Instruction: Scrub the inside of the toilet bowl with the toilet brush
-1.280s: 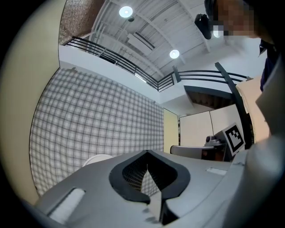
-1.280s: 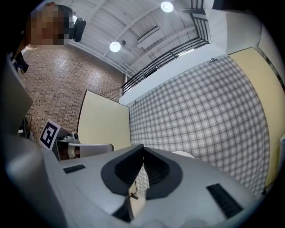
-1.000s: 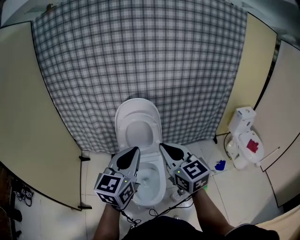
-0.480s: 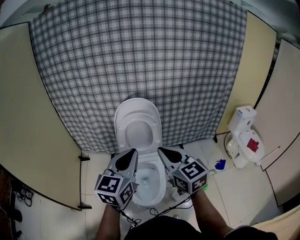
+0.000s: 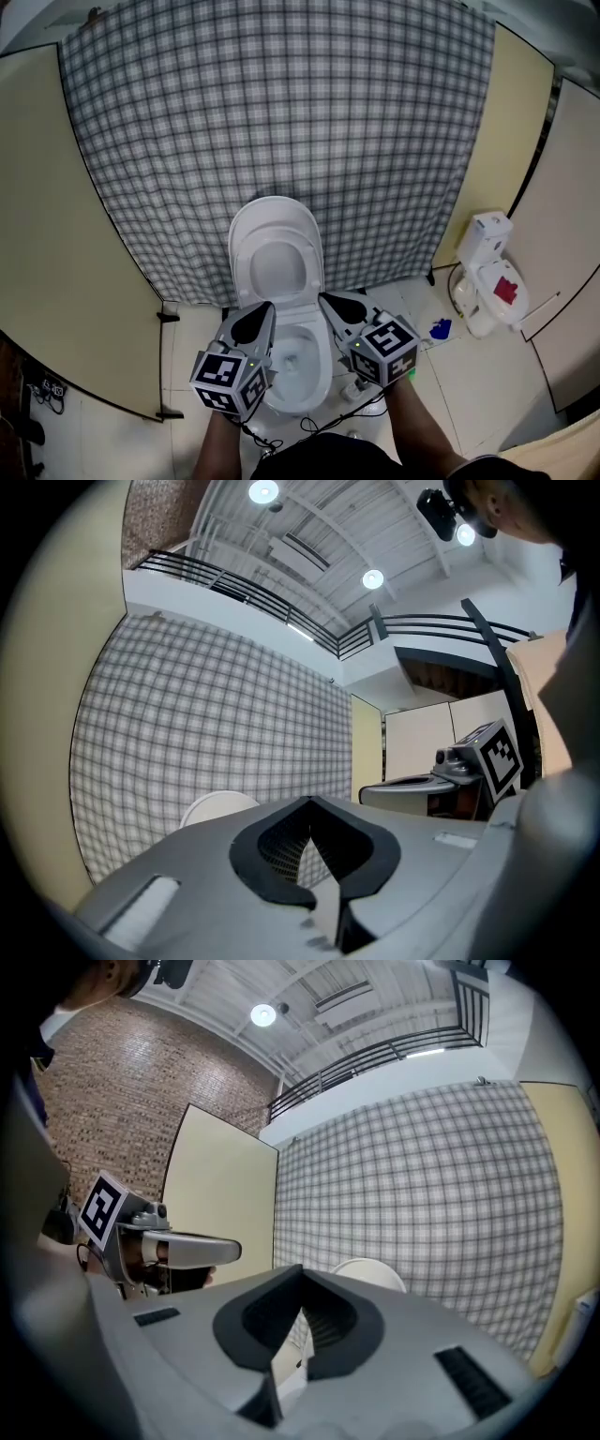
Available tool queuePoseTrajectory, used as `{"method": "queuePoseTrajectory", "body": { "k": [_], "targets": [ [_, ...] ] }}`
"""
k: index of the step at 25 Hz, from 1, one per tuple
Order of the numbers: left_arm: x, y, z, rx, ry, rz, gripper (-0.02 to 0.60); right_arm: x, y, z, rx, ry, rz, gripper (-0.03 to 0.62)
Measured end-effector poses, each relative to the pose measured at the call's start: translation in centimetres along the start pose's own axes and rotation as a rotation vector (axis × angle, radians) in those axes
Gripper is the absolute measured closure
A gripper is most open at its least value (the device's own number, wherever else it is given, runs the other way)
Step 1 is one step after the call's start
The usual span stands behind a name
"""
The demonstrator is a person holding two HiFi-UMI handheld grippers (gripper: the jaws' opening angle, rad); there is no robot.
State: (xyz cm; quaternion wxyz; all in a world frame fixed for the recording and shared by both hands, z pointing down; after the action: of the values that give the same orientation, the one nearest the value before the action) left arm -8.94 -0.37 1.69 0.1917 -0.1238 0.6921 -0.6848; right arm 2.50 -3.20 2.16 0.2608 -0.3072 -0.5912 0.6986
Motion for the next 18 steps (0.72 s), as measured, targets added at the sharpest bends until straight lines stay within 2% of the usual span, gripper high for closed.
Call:
{"method": "queuePoseTrajectory", "body": {
  "k": [6, 14, 18],
  "targets": [
    [-0.4, -0.9, 0.2, 0.014, -0.001, -0.009, 0.572, -0.1, -0.9, 0.2, 0.017, 0.005, 0.007, 0.580],
    [-1.1, 1.6, -0.9, 0.042, 0.012, 0.015, 0.572, 1.2, 1.2, -0.8, 0.012, 0.031, 0.021, 0.580],
    [-0.9, -0.1, -0.5, 0.042, -0.002, 0.015, 0.572, 1.1, -0.2, -0.1, 0.011, 0.025, 0.014, 0.580]
  ]
}}
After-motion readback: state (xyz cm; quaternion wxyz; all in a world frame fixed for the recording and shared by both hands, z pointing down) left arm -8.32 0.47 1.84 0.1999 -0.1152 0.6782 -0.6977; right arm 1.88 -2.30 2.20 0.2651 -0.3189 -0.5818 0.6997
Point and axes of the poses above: the fingertips, and each gripper's own axes: z forward along the fingers, x to its left, y out of its top, the point moved 2 cm from there along -z, backward along the fingers, and after that the axes turned 10 degrees about z, right-handed, at the moved point
